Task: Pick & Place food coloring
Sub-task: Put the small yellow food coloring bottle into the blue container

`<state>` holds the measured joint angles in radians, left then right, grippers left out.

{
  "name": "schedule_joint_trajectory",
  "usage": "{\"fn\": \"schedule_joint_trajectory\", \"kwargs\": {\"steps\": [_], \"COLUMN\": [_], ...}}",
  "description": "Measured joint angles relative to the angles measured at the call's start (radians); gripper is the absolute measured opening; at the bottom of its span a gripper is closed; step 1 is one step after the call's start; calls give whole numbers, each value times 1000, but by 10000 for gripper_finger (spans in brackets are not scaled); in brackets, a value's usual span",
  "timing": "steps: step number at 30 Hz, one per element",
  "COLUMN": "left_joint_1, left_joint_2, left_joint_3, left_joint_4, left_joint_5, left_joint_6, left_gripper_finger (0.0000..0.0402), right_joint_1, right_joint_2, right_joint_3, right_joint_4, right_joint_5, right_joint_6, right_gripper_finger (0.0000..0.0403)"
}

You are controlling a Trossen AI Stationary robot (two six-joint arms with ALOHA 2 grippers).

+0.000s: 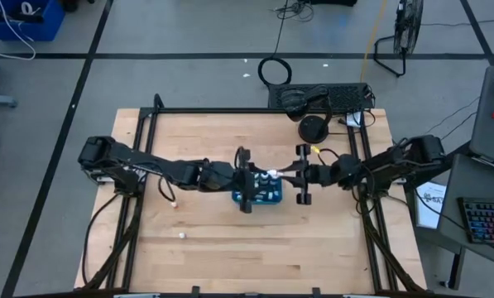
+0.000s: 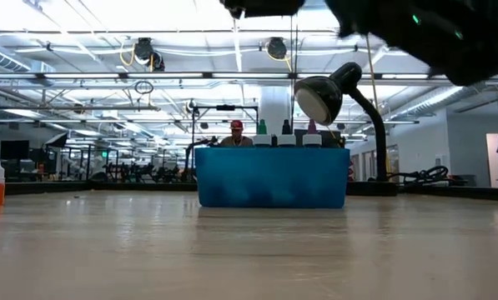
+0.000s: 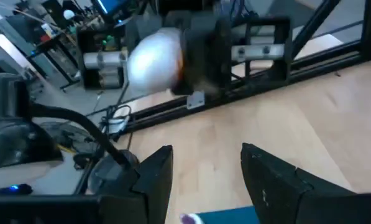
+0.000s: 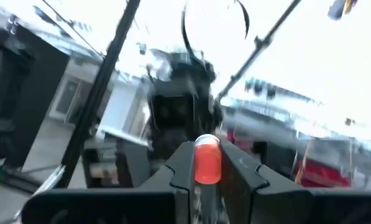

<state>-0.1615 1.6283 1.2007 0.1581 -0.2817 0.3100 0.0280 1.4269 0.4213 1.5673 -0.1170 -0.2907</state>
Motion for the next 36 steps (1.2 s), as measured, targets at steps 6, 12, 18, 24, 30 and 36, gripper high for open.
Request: {"fn": "schedule_joint_trajectory", "kwargs": {"steps": [6,12,18,24,30,36], "left_joint_1": [17,20,15,18,18,23], "left_joint_2": [-29,-81,-97,-89,-89,-59], "left_joint_3": [-3,-3,-3,-3,-3,-2], "left_joint_4": [126,159,111,110,161,177], "left_joint_5": [56,119,77,77,146,184], "left_joint_6": [58,108,85,81,72,43], "left_gripper_finger": [189,195,185,176,164,157], "right_joint_1": [0,-1,-1,-1,0,0], "right_joint_2": [-3,0,0,0,0,0], "right_joint_3": [70,78,77,76,76,76], "right_joint_4": [3,0,1,0,-3,-8], "right_joint_5": [-98,-94,-94,-94,-94,-94], "right_joint_6": [-50,-70,-66,-63,-62,-62], "right_gripper_finger": [39,39,39,38,38,38]}}
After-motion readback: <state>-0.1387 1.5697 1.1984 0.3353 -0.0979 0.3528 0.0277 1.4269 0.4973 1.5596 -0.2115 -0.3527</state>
